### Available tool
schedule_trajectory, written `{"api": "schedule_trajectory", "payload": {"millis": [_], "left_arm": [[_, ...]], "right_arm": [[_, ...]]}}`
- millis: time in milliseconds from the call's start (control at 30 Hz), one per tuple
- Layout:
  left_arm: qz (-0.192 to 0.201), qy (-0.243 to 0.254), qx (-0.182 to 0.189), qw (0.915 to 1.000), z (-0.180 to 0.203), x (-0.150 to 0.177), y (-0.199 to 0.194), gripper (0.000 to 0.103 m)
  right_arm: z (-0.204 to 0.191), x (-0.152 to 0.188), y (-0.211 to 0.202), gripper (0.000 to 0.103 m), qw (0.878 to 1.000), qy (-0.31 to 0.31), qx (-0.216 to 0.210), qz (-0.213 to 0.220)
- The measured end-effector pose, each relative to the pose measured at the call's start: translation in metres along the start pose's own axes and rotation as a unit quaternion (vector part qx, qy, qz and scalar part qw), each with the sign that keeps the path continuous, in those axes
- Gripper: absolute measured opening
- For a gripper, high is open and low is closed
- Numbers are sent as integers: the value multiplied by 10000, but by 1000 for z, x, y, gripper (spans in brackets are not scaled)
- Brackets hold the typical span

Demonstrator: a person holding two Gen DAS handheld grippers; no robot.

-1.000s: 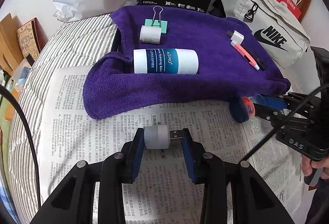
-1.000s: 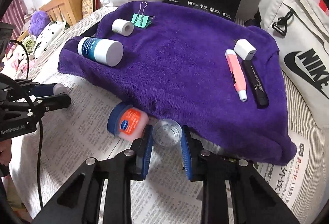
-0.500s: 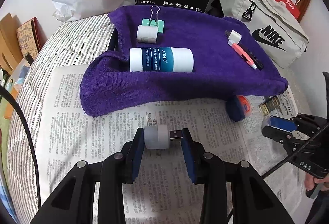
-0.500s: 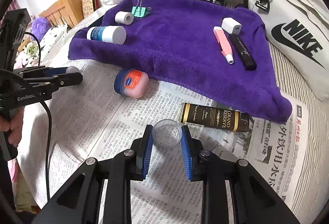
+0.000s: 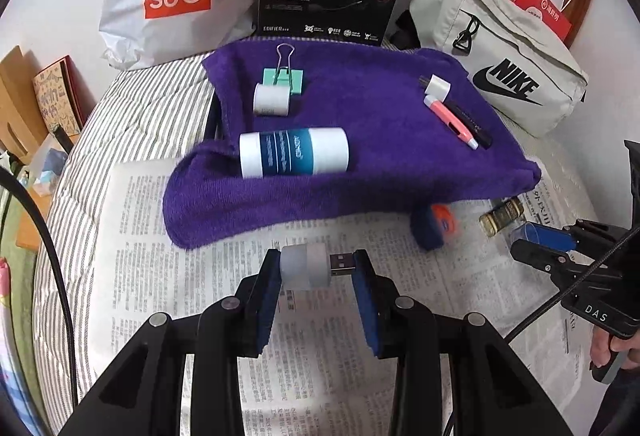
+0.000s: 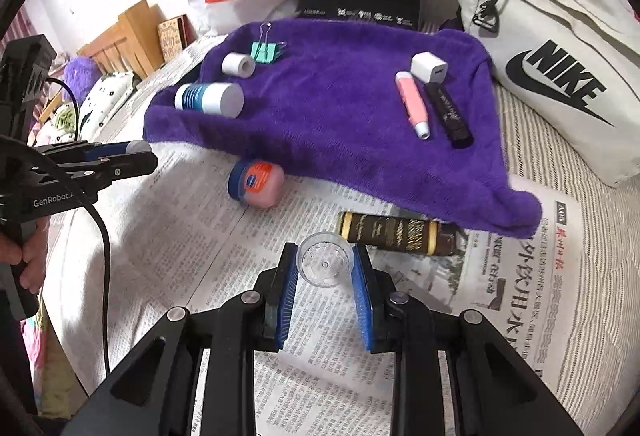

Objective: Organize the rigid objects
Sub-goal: 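Grasp the clear plastic cap with the right gripper while the left holds the USB light, then set the USB light on the purple towel with the left gripper while the right releases the clear cap there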

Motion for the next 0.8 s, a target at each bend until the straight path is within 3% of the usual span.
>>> {"api": "schedule_trajectory", "payload": {"millis": [400, 800], "left_arm": [[194, 74, -47, 9998, -4, -35, -1, 34], [206, -95, -11, 9997, -16, -44, 14, 34]], "right_arm": [[15, -33, -1, 27, 9997, 159, -15, 194], [49, -68, 34, 27, 9991, 344, 211, 140]]}}
Point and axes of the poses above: each gripper's, at about its wrist camera, not at the fingertips, and y roughly the way its jaws point, z to its right, x to its underside, the point moved 6 cm from there along y, roughly the way its jaws point, and after that the axes turned 15 degrees about z, right-handed, at the moved point
